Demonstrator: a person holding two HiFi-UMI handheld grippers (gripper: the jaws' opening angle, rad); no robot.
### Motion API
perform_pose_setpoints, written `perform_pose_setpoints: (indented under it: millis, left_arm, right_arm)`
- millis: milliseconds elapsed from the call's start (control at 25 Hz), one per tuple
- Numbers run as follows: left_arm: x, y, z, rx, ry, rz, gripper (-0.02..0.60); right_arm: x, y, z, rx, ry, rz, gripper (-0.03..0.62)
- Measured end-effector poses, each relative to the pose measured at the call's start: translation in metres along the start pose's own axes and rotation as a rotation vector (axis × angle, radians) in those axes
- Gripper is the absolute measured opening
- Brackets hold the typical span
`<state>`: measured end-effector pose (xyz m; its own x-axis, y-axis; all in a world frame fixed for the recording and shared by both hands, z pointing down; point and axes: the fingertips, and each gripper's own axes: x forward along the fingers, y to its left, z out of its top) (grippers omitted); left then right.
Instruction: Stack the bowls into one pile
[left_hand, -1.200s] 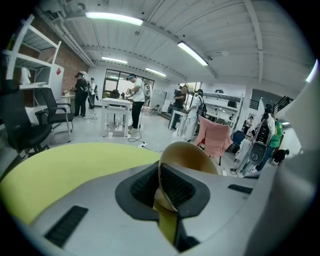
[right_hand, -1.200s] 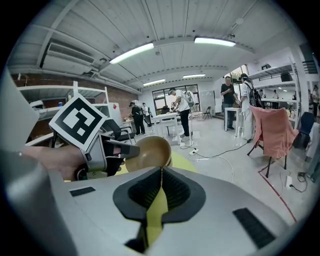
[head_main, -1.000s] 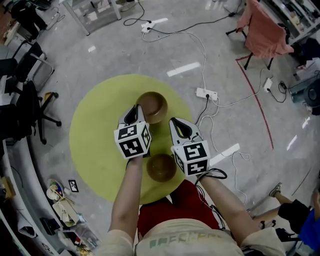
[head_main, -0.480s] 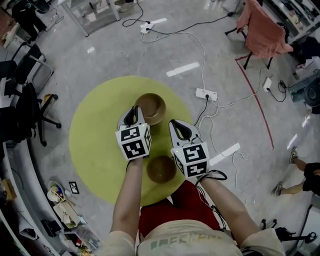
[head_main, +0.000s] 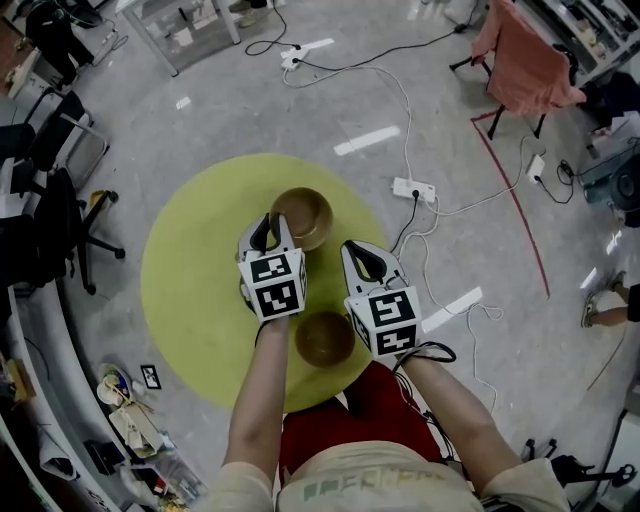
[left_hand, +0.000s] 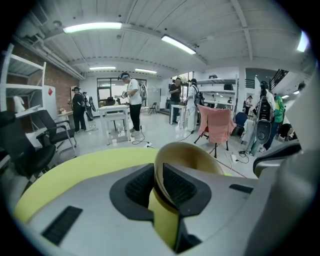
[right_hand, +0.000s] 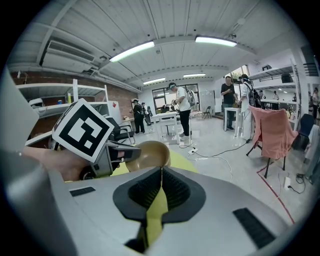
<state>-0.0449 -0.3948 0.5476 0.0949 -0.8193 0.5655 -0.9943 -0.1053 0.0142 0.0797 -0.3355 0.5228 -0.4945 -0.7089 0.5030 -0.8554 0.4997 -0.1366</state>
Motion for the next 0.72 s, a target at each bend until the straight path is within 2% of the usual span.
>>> perform_pose_setpoints:
  millis: [320,560,720]
  left_arm:
    - [-0.002,0.008,-0.001,0.028,0.006,0.013,0.089]
    - [-0.013,0.016,0.010,0.007,-0.032,0.027,0.089]
    - [-0.025,0.017,0.019,-0.012,-0.065,0.011,0.087]
  right_arm:
    - [-0.001,0.004,0.001,0.002,-0.005,-0.005,0.037]
    - [-0.006,0.005,0.006,0.001,-0.019,-0.014,0.037]
    - [-0.012,0.006,0.011,0.004,-0.036,-0.025,0.037]
